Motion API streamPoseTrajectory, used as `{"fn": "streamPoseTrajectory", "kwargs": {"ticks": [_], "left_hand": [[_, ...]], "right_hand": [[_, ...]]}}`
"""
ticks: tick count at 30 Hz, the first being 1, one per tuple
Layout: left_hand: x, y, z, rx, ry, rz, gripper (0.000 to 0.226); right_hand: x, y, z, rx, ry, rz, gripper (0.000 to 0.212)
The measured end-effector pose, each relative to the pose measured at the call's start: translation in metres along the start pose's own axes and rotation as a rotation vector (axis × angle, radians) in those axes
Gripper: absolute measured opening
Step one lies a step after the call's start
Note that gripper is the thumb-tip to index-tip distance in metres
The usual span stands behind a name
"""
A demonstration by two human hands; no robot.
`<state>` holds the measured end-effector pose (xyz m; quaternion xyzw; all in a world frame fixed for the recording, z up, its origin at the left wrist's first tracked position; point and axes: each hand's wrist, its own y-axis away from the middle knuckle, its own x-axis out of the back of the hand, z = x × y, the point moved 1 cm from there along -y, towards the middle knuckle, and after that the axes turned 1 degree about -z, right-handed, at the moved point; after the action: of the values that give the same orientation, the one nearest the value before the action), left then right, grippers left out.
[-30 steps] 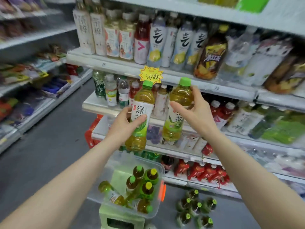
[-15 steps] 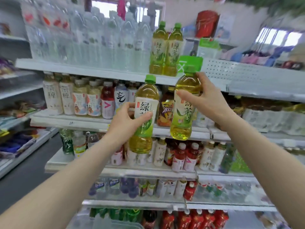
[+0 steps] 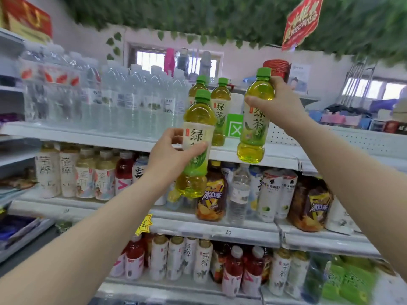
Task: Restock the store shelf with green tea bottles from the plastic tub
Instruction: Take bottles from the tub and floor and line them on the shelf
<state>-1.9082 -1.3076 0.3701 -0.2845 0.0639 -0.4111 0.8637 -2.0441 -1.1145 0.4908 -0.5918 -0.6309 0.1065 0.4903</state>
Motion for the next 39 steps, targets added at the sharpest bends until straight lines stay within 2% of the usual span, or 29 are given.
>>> {"fn": "streamPoseTrajectory", "kwargs": {"ticks": [7, 18, 22, 29, 33, 34, 36, 39], "left_hand": [[-0.025, -0.028, -0.01, 0.029, 0.015, 0.061, 0.047], [-0.039, -0.052, -0.024, 0.013, -0.052, 0.116, 0.051], [-0.044, -0.055, -0.025, -0.009, -0.074, 0.107, 0.046], [-0.051, -0.055, -0.03, -0.012, -0.1, 0.091, 0.039], [-0.058, -0.052, -0.031, -0.009, -0.086, 0.082, 0.041], [-0.061, -0.051, -0.03, -0.007, -0.075, 0.076, 0.04], [-0.069, -0.05, -0.028, -0.011, -0.053, 0.057, 0.04], [-0.084, -0.048, -0.023, -0.036, -0.023, 0.027, 0.039]], "right_hand": [[-0.034, -0.056, 0.032, 0.011, 0.016, 0.017, 0.088], [-0.089, -0.119, 0.08, -0.004, 0.091, 0.036, 0.075], [-0.102, -0.132, 0.089, -0.006, 0.103, 0.041, 0.072], [-0.106, -0.135, 0.101, -0.02, 0.118, -0.016, 0.076], [-0.082, -0.096, 0.081, 0.139, -0.022, 0.142, 0.051], [-0.075, -0.077, 0.073, 0.177, -0.111, 0.136, 0.044], [-0.065, -0.033, 0.055, 0.216, -0.244, -0.01, 0.04], [-0.06, 0.014, 0.04, 0.224, -0.246, -0.218, 0.06]]}}
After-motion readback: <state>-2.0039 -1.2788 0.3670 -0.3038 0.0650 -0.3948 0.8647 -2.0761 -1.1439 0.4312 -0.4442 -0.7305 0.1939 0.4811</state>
